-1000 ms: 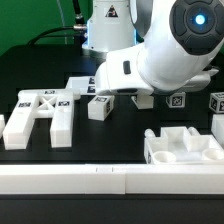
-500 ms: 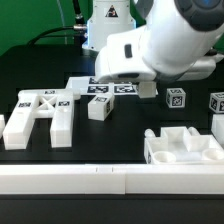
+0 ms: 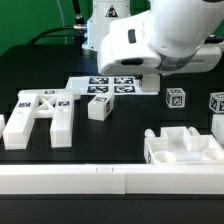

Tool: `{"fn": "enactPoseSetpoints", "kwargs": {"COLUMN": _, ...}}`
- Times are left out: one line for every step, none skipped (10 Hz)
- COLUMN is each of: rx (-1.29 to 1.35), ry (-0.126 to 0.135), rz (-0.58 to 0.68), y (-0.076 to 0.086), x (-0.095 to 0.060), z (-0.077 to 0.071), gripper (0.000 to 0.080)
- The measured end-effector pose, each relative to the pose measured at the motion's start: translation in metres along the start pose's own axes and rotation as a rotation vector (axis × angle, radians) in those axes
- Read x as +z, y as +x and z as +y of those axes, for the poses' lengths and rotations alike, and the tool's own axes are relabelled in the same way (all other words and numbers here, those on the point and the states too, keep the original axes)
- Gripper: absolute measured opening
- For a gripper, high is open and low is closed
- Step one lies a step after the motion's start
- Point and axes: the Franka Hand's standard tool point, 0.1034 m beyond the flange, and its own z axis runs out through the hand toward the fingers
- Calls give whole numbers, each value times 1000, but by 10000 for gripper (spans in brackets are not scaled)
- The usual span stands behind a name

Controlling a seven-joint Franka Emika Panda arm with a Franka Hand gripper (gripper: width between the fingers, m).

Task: Assemble chair

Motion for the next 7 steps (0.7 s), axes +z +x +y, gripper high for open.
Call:
{"fn": "enactPoseSetpoints", "kwargs": {"rx": -1, "ry": 3, "rz": 67, "y": 3, "x": -10, "z": 2, "gripper": 288}}
{"fn": "enactPoseSetpoints", "kwargs": {"rx": 0, "ry": 7, "rz": 108, "y": -2, "x": -27, "z": 2, "gripper": 288}}
{"fn": "enactPoseSetpoints", "kwargs": {"rx": 2, "ry": 14, "rz": 184, "y": -2, "x": -46, "z": 3, "gripper": 288}}
{"fn": "enactPoseSetpoints", "kwargs": {"rx": 5, "ry": 17, "rz": 239, "y": -4, "x": -59, "z": 4, "gripper": 288}}
{"fn": "enactPoseSetpoints", "kwargs": {"rx": 5, "ry": 18, "rz": 288, "y": -6, "x": -73, "z": 5, "gripper": 288}}
{"fn": "enactPoseSetpoints", "kwargs": {"rx": 5, "ry": 16, "rz": 379, "y": 1, "x": -74, "z": 4, "gripper": 288}}
{"fn": "enactPoseSetpoints", "kwargs": {"rx": 5, "ry": 17, "rz": 415, "y": -1, "x": -72, "z": 4, "gripper": 288}}
